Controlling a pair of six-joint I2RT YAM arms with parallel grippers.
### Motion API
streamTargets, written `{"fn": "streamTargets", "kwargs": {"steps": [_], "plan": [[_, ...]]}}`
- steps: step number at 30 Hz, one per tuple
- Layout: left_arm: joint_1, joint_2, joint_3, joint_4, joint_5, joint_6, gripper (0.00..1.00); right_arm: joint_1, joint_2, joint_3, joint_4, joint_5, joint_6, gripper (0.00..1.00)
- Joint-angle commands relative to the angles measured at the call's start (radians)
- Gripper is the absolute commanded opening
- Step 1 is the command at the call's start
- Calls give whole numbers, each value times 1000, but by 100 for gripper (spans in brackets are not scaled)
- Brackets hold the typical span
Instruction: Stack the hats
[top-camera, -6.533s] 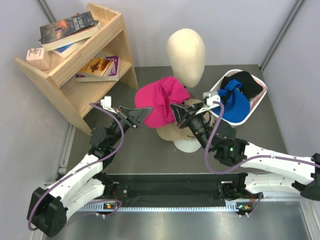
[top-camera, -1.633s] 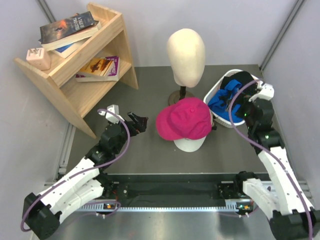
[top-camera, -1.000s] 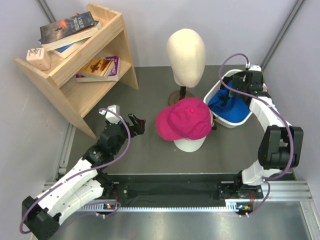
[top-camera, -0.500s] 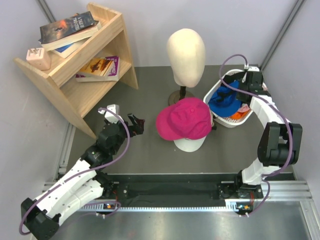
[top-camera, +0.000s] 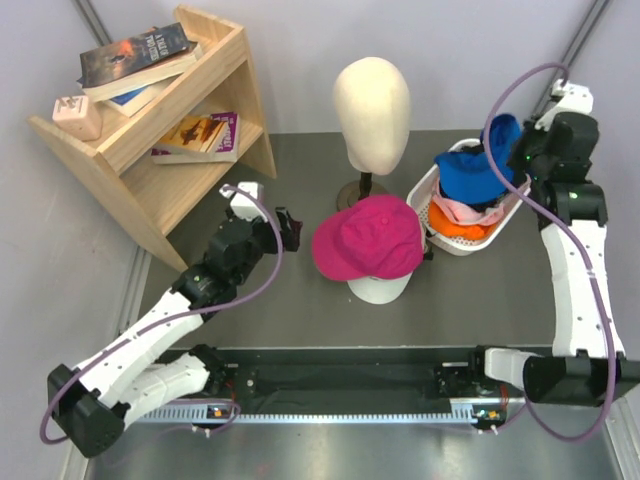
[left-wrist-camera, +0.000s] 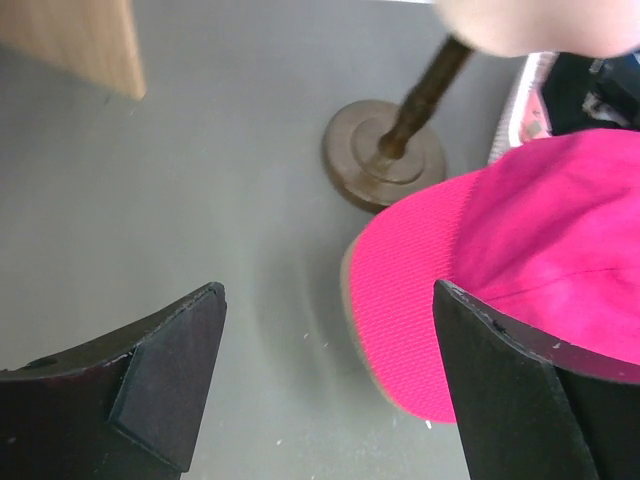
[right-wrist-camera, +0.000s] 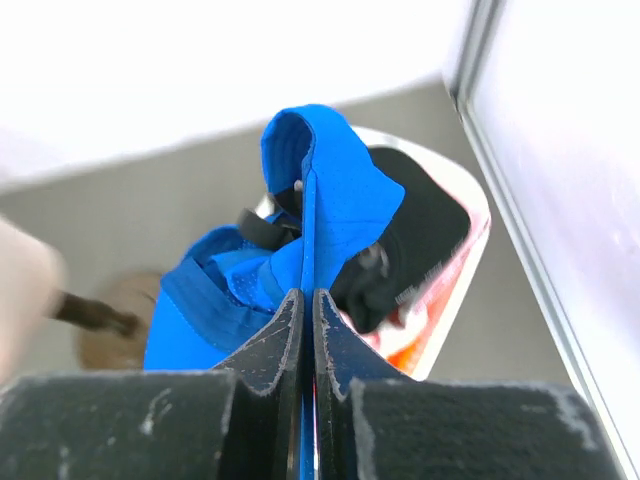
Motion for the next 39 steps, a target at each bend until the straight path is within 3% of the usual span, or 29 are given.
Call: {"fn": "streamTargets", "kwargs": {"steps": [1,3,6,9,12,27,30,33,37,39], "plan": [[-118,64,155,75,-23,119,88,87,-81,69,-40,-27,81,0],[-230,130,217,79,-87,180,88,152,-103,75,-20,-13,103,0],[-406,225,329,93,-194,300,88,360,-114,106,-14,111,138,0],[-558,314,415,193,-297,439,89,452,-117,112,15,197,178,0],[-626,397,488,242,-342,518,90,503,-117,103,38,219,215,0],[-679,655,640,469,-428,797,96,681,-60,129,55,314,286,0],[-680,689,650,517,-458,852,91,691,-74,121,57,315,293,0],[-679,721,660,555,-511,901,80,692,-88,120,55,314,296,0],[-676,738,665,563,-523,914,56,692,-98,116,57,311,296,0],[-674,735,659,567,-528,907,37,694,-97,115,52,311,290,0]]}}
